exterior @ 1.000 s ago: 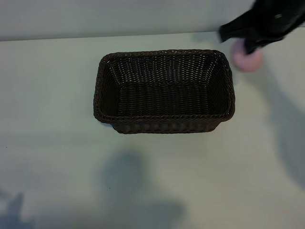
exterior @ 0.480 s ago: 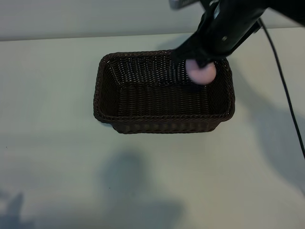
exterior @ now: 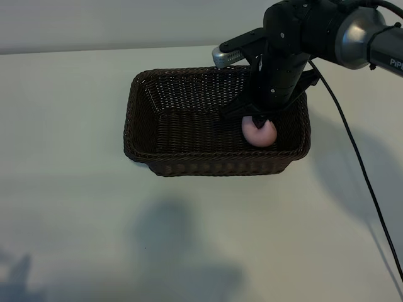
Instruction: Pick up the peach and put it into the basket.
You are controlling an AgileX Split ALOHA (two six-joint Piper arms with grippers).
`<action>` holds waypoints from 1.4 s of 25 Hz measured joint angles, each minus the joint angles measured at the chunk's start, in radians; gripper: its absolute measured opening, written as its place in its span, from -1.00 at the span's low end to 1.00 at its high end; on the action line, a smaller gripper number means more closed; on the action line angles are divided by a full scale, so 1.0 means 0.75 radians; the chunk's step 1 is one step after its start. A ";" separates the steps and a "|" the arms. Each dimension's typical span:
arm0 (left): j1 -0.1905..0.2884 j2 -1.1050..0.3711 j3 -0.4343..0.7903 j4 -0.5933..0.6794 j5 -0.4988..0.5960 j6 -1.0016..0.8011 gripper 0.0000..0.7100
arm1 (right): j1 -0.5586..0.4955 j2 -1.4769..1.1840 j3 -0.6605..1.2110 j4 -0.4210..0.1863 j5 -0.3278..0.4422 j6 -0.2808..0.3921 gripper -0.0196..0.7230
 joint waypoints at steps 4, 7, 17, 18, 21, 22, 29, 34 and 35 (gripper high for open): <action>0.000 0.000 0.000 0.000 0.000 0.000 0.67 | 0.000 0.001 0.000 0.000 0.000 -0.004 -0.55; 0.000 0.000 0.000 0.000 0.000 0.000 0.67 | 0.000 0.001 -0.004 0.000 0.017 -0.012 -0.02; 0.000 0.000 0.000 0.000 0.000 0.000 0.67 | 0.000 0.000 -0.273 -0.002 0.215 -0.032 0.80; 0.000 0.000 0.000 0.000 0.000 0.000 0.67 | 0.000 0.000 -0.305 -0.007 0.232 -0.031 0.76; 0.000 0.000 0.000 0.000 0.000 0.003 0.67 | 0.000 -0.005 -0.378 -0.063 0.274 -0.021 0.66; 0.000 0.000 0.000 0.000 0.000 0.005 0.67 | -0.006 -0.005 -0.400 -0.099 0.289 -0.010 0.65; 0.000 0.000 0.000 0.000 0.000 0.005 0.67 | -0.187 -0.012 -0.445 -0.215 0.370 0.014 0.62; 0.000 0.000 0.000 0.000 0.000 0.005 0.67 | -0.386 -0.012 -0.445 -0.221 0.373 -0.005 0.62; 0.000 0.000 0.000 0.000 0.000 0.005 0.67 | -0.427 -0.012 -0.445 -0.218 0.373 -0.010 0.62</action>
